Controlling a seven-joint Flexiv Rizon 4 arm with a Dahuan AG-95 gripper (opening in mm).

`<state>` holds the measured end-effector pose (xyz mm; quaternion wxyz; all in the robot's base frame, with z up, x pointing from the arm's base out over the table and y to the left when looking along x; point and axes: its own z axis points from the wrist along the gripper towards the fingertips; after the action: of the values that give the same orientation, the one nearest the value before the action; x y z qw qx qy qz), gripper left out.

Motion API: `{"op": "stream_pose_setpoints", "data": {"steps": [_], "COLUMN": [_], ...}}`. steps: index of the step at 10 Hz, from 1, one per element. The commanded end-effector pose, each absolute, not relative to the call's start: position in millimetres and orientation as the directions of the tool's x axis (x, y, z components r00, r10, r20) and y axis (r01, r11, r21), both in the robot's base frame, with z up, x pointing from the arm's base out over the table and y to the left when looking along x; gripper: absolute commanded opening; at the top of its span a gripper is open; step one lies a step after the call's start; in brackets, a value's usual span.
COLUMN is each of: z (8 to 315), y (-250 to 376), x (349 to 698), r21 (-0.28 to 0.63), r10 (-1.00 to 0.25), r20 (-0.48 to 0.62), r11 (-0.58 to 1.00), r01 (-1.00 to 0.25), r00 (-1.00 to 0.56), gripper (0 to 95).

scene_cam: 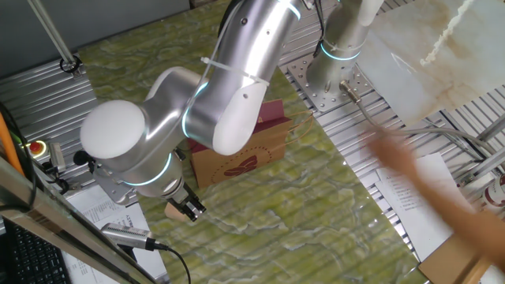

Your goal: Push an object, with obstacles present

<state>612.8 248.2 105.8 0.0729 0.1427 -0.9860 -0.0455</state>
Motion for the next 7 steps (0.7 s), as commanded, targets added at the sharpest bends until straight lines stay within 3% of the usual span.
{"op": "stream_pose_setpoints", "data": {"steps": [1, 7], "z": [98.0, 97.7], "y": [244.9, 246.5], "x": [613.0, 613.3], "r21": [0.129, 0.131], "r10": [-0.293, -0.298], "r20": [0.119, 0.126], "r11": [0.952, 0.951], "r01": [-0.278, -0.281], "r00": [-0.949, -0.946], "gripper": [0.0, 0.0]}}
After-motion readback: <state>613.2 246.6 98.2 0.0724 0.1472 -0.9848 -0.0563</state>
